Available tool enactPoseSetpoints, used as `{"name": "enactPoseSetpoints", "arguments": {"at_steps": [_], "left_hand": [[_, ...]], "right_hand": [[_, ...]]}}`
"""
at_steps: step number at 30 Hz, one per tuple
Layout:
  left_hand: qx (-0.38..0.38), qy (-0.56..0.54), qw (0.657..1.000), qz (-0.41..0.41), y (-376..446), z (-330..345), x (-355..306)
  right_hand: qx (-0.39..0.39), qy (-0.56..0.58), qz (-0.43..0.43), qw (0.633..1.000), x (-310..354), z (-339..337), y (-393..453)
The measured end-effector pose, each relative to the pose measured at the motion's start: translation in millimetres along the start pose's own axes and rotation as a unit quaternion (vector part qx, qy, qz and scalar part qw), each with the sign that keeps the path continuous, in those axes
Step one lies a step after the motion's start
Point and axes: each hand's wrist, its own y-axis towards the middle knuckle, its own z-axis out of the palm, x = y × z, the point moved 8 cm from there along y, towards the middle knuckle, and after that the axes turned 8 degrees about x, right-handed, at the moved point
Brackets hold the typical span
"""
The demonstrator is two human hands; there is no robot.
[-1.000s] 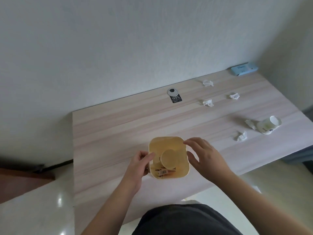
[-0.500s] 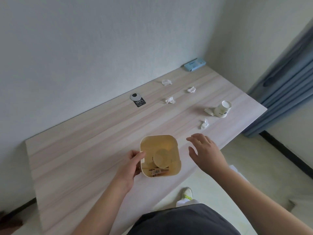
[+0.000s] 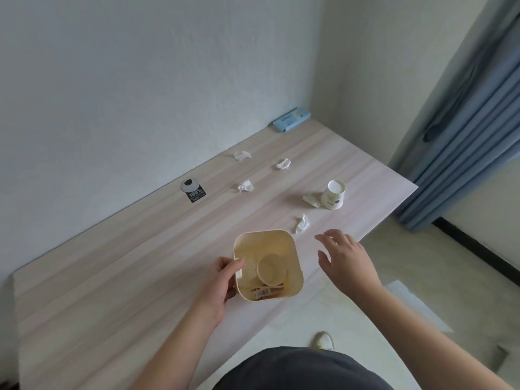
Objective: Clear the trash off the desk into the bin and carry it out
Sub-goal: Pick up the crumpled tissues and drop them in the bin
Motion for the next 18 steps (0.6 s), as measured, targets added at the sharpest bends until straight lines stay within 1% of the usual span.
{"name": "enactPoseSetpoints", "arguments": {"at_steps": [3,9,13,18], "left_hand": [[-0.018,0.007,1.0,0.002,2.7,27.1,-4.6],[-0.049,-0.003,0.999,0.007,1.0,58.8,-7.5],[-0.071,0.0,0.997,0.009,-2.0,68.7,-3.1],[-0.09,-0.033,0.995,0.006,-4.1,62.3,3.7]], "right_hand": [[0.014,-0.003,-0.008,1.0,-26.0,0.1,4.3],[0.036,-0.002,-0.039,0.999,-48.0,3.3,21.3],[0.042,-0.004,-0.058,0.997,-53.2,4.6,35.9],[0.068,-0.011,-0.072,0.995,-54.1,15.2,56.2]]}}
